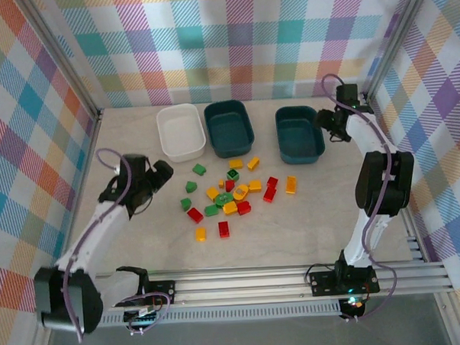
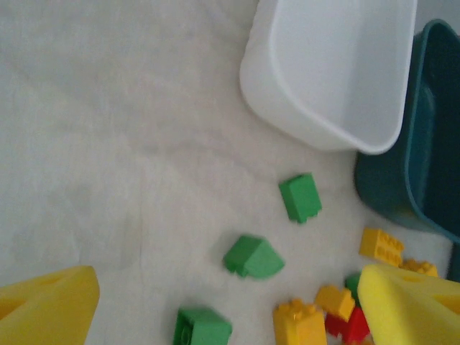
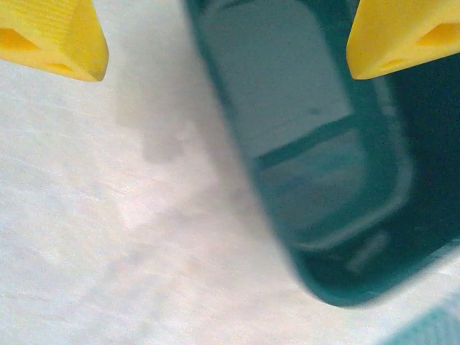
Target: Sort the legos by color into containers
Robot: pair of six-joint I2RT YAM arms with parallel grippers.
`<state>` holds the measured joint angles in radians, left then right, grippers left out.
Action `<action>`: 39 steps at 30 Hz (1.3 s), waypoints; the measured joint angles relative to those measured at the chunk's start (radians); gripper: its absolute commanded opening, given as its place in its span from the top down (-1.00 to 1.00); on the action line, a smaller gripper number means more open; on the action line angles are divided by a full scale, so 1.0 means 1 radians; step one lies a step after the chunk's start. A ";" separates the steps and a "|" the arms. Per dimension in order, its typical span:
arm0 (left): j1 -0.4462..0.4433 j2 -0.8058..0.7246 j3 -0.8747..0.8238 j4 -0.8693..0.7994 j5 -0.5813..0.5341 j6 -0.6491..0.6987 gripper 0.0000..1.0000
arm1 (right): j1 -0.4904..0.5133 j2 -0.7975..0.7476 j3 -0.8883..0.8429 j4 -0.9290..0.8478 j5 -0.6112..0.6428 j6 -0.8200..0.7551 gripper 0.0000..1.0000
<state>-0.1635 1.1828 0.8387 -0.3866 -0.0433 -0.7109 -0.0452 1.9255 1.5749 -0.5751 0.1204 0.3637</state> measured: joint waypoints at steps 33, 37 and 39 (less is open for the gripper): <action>0.051 1.015 0.958 -0.291 -0.135 0.361 0.26 | 0.027 0.109 -0.101 0.089 -0.217 -0.058 0.69; 0.051 1.022 0.963 -0.288 -0.134 0.421 0.41 | 0.029 0.109 -0.110 0.114 -0.239 -0.047 0.76; 0.053 1.023 0.975 -0.288 -0.130 0.467 0.54 | 0.034 0.109 -0.110 0.119 -0.242 -0.040 0.78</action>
<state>-0.1104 2.2059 1.8137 -0.6746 -0.1734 -0.2443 -0.0116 2.0342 1.4647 -0.4564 -0.1215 0.3233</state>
